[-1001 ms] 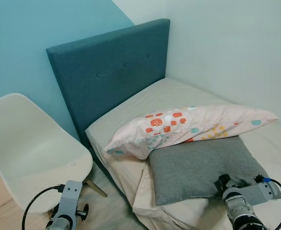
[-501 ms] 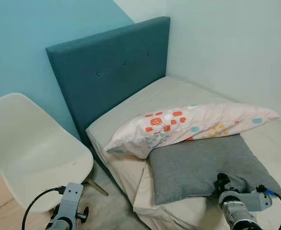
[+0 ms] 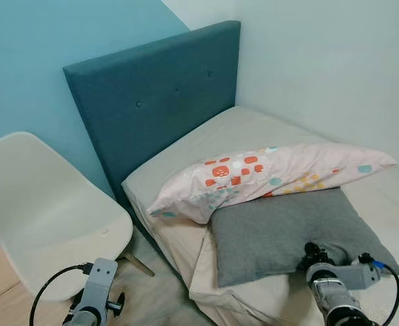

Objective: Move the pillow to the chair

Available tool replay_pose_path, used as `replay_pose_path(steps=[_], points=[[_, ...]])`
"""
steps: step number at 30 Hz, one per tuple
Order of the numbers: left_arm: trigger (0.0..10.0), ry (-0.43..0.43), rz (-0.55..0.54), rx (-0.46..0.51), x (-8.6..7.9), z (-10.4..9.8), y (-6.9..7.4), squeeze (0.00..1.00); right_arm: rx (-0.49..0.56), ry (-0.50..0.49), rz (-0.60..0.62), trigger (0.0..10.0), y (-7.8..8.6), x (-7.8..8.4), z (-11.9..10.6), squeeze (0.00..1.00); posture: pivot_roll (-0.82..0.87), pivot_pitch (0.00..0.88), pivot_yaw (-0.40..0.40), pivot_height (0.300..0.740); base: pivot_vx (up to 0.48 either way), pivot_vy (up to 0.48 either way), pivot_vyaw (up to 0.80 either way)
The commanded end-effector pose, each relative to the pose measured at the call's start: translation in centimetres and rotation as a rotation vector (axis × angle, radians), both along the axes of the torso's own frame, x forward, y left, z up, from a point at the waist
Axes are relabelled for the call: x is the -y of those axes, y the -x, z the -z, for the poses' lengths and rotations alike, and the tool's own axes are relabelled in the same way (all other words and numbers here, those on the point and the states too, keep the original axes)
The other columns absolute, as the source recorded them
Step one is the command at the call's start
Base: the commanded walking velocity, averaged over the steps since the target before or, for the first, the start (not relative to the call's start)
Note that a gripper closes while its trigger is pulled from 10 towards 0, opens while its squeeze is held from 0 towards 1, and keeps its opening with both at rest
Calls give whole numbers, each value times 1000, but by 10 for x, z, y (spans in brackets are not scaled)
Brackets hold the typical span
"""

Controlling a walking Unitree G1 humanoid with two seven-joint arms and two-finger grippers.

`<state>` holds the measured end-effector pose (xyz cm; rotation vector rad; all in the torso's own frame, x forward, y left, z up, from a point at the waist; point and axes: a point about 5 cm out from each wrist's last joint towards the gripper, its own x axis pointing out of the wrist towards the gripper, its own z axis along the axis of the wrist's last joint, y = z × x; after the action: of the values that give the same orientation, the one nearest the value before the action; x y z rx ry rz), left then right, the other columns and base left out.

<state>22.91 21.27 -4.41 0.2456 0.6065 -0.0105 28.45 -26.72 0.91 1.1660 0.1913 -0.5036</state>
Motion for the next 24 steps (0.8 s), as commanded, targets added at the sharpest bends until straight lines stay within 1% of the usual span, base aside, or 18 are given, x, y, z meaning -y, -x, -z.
replay_pose_path(steps=[1, 2, 3, 5, 6, 8, 9, 11, 13, 14, 15, 16, 18, 20, 21, 22, 24], points=[[10000, -20, -6, 4, -7, -1, 1, 0, 19, -14, -60, 0, -8, -13, -2, 0, -167, 81, 57, 740, 0, 0, 0], [10000, -19, -12, 6, -7, -2, 0, 0, 57, -2, -75, 0, -13, -12, -9, 0, -168, 80, 56, 740, 0, 0, 0], [10000, -19, -12, 6, -7, -2, 0, 0, 57, -2, -75, 0, -13, -12, -9, 0, -168, 80, 56, 740, 0, 0, 0], [10000, -15, -24, 8, -8, -2, 0, 0, 95, 25, -101, 0, -20, -12, -17, 0, -170, 78, 54, 740, 0, 0, 0], [10000, -15, -24, 8, -8, -2, 0, 0, 95, 25, -101, 0, -20, -12, -17, 0, -170, 78, 54, 740, 0, 0, 0], [10000, -14, -37, 6, -9, -2, -1, 0, 133, 71, -125, 0, -27, -9, -28, 0, -171, 78, 54, 740, 0, 0, 0], [10000, -14, -37, 6, -9, -2, -1, 0, 133, 71, -125, 0, -27, -9, -28, 0, -171, 78, 54, 740, 0, 0, 0], [10000, -14, -40, 2, -9, -2, -1, 0, 154, 117, -120, 0, -33, -2, -38, 0, -186, 76, 57, 740, 0, 0, 0], [10000, -15, -40, 1, -9, -2, -1, 0, 155, 129, -116, 0, -34, 1, -40, 0, -188, 75, 56, 740, 0, 0, 0], [10000, -15, -40, -1, -8, -2, -1, 0, 162, 177, -112, 0, -36, 7, -48, 0, -188, 75, 56, 740, 0, 0, 0], [10000, -15, -40, -1, -8, -2, -1, 0, 162, 177, -112, 0, -36, 7, -48, 0, -188, 75, 56, 740, 0, 0, 0], [10000, -18, -42, -3, -7, -2, -2, 0, 204, 237, -128, 0, -42, 12, -60, 0, -198, 70, 55, 740, 0, 0, 0], [10000, -20, -46, -5, -7, -2, -2, 0, 242, 277, -139, 0, -47, 13, -70, 0, -201, 69, 55, 740, 0, 0, 0], [10000, -15, -60, -8, -7, -2, -3, 0, 330, 349, -128, 0, -57, 17, -92, 0, -207, 67, 53, 740, 0, 0, 0], [10000, -15, -60, -8, -7, -2, -3, 0, 330, 349, -128, 0, -57, 17, -92, 0, -207, 67, 53, 740, 0, 0, 0], [10000, -13, -63, -9, -7, -2, -3, 0, 354, 368, -124, 0, -59, 18, -99, 0, -207, 67, 53, 740, 0, 0, 0], [10000, -12, -69, -13, -6, -2, -4, 0, 476, 456, -127, 0, -72, 19, -134, 0, -217, 62, 53, 740, 0, 0, 0]])
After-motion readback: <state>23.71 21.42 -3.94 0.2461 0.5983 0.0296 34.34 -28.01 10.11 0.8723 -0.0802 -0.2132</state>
